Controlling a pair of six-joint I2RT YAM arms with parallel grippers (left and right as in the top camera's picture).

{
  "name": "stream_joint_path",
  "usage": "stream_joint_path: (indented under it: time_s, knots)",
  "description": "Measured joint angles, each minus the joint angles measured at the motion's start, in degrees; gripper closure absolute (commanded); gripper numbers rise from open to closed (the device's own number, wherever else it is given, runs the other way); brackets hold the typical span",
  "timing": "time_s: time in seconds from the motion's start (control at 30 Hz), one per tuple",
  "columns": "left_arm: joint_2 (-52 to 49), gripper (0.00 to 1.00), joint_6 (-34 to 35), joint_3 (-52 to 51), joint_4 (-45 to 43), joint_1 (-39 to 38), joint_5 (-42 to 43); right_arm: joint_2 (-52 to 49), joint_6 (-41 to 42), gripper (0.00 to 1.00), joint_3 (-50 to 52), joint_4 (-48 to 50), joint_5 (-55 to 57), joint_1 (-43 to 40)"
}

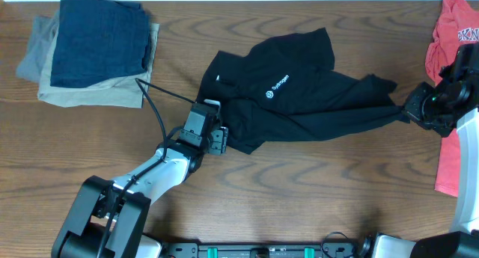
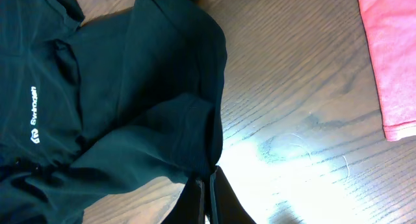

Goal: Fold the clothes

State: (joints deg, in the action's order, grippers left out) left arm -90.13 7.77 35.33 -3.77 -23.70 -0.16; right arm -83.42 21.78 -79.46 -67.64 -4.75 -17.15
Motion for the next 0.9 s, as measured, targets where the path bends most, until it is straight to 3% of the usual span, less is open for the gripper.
stream_joint_path:
  time_s: [0.07,0.2,0.3,0.43,0.47,0.5,0.53,0.7,0.9]
  knots:
    - [-0.1,0.47,-0.2,0.0,0.0,0.0,-0.3,0.0,-0.1,0.99,0.0,0.0,0.0,0.0]
    - [-0.1,0.72,-0.4,0.0,-0.1,0.0,-0.5,0.0,-0.1,0.99,0.0,0.0,0.0,0.0]
    - [-0.1,0.85,-0.3,0.0,-0.2,0.0,-0.7,0.0,-0.1,0.99,0.0,0.0,0.0,0.0]
    - [-0.1,0.92,-0.5,0.1,-0.2,0.0,-0.7,0.0,-0.2,0.99,0.0,-0.1,0.0,0.0]
    - [-0.1,0.83,-0.4,0.1,-0.2,0.0,-0.7,0.0,-0.2,0.99,0.0,-0.2,0.0,0.0]
    - [-0.1,0.57,-0.3,0.1,-0.2,0.0,-0.7,0.0,-0.2,0.99,0.0,-0.2,0.0,0.0]
    - [-0.1,0.48,-0.2,0.1,-0.2,0.0,-0.8,0.0,-0.2,0.99,0.0,-0.3,0.0,0.0]
    - [-0.1,0.35,-0.3,0.1,-1.1,0.0,-2.0,0.0,-0.2,0.99,0.0,-0.6,0.0,0.0]
    - [-0.1,0.34,-0.3,0.1,-2.6,0.0,-2.9,0.0,-0.2,0.99,0.0,-0.6,0.0,0.0]
